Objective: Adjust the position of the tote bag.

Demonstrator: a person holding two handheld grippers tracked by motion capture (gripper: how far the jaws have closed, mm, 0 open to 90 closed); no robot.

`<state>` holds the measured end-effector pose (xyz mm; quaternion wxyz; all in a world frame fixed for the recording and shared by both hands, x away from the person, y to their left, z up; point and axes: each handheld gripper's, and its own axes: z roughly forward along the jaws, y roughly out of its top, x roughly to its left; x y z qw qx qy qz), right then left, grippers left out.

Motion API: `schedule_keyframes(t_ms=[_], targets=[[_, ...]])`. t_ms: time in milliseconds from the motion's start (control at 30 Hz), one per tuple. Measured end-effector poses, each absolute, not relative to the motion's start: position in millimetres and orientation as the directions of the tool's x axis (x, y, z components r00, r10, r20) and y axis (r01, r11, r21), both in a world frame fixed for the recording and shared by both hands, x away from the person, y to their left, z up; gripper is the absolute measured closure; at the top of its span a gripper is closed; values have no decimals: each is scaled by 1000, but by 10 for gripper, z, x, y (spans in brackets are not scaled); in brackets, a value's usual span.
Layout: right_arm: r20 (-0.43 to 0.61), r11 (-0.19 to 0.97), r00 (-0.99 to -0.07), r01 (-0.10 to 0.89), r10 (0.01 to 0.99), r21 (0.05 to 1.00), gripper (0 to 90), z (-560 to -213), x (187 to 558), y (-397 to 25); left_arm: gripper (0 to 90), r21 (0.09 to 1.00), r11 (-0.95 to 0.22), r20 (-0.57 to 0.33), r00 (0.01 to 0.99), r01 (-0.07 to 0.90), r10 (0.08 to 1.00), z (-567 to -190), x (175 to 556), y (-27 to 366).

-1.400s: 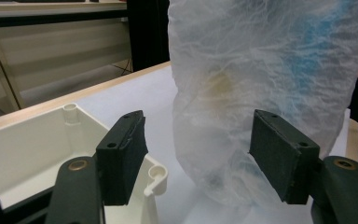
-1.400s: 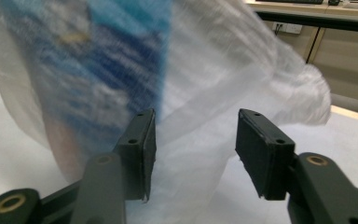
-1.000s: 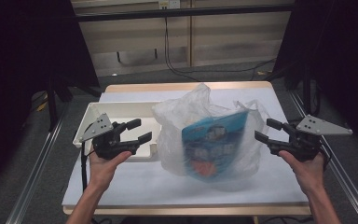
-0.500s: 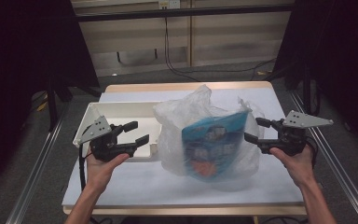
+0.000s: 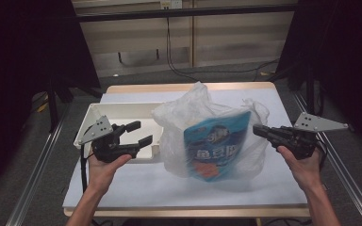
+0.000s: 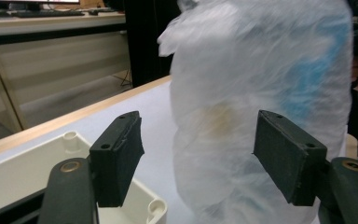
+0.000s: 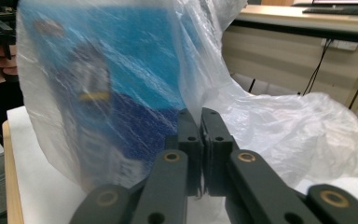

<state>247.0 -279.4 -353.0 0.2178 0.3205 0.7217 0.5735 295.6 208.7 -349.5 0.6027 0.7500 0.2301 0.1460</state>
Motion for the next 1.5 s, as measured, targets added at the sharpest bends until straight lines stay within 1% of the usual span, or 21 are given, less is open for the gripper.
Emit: schedule_keyframes(t_ms=[133,367,600,800,867,900,933,967,1000,1033,1067,1100,1133,1167,1200,1233,1267,1300,1400,1467,1500], targets=[[15,148,-712,166,702,975,899,-3426,2350,-2693,298,980,-151,-39,867,130,496,-3369,2861,2019],[-16,156,-724,128,690,979,900,-3332,2226,-2554,263,986,-143,-13,887,88,462,-3232,2741,1990],[-15,150,-736,118,677,982,900,-3304,2177,-2486,239,990,-124,-10,896,72,445,-3186,2704,1968],[-25,159,-736,113,677,981,900,-3280,2139,-2468,207,988,-145,3,922,57,387,-3146,2730,1748],[-27,162,-734,113,679,980,900,-3281,2135,-2470,218,987,-152,8,922,55,386,-3141,2743,1709],[-26,160,-733,114,680,980,900,-3287,2133,-2487,257,985,-165,10,924,58,383,-3138,2767,1662],[-26,160,-733,114,680,980,900,-3287,2133,-2487,257,983,-175,17,922,56,388,-3139,2784,1634],[-24,160,-732,117,681,980,900,-3289,2132,-2491,396,980,-193,27,919,54,392,-3143,2811,1605],[-23,159,-731,117,682,980,900,-3293,2135,-2500,396,976,-209,25,920,63,392,-3148,2844,1585],[-18,154,-730,120,683,981,900,-3300,2136,-2507,583,975,-208,16,917,73,397,-3152,2852,1571],[-18,154,-730,120,683,981,900,-3300,2136,-2507,583,976,-210,23,919,65,393,-3155,2858,1562],[-17,154,-729,122,684,980,899,-3301,2134,-2513,682,979,-200,36,916,49,400,-3159,2845,1558],[-18,155,-727,122,687,980,898,-3302,2131,-2521,752,978,-201,32,924,48,381,-3161,2838,1559],[-12,151,-727,126,687,980,896,-3305,2122,-2525,868,979,-200,48,916,35,397,-3164,2775,1565],[-11,150,-726,128,688,980,886,-3306,2110,-2524,893,979,-200,48,916,35,397,-3164,2775,1565],[-11,150,-726,128,688,980,886,-3306,2110,-2524,893,978,-205,48,920,35,388,-3157,2739,1579],[-17,154,-725,123,688,980,887,-3302,2097,-2526,900,977,-213,55,931,24,360,-3145,2692,1607],[-19,159,-726,125,687,979,878,-3301,2067,-2529,900,975,-224,77,938,1,339,-3130,2607,1647],[0,152,-735,141,678,978,883,-3331,2029,-2540,900,973,-232,93,943,-17,321,-3126,2521,1697],[-4,157,-733,140,680,978,881,-3350,2017,-2539,900,968,-252,84,951,-7,297,-3155,2461,1720],[2,164,-739,152,674,975,885,-3396,1980,-2536,900,962,-272,93,948,-7,305,-3187,2425,1727]])
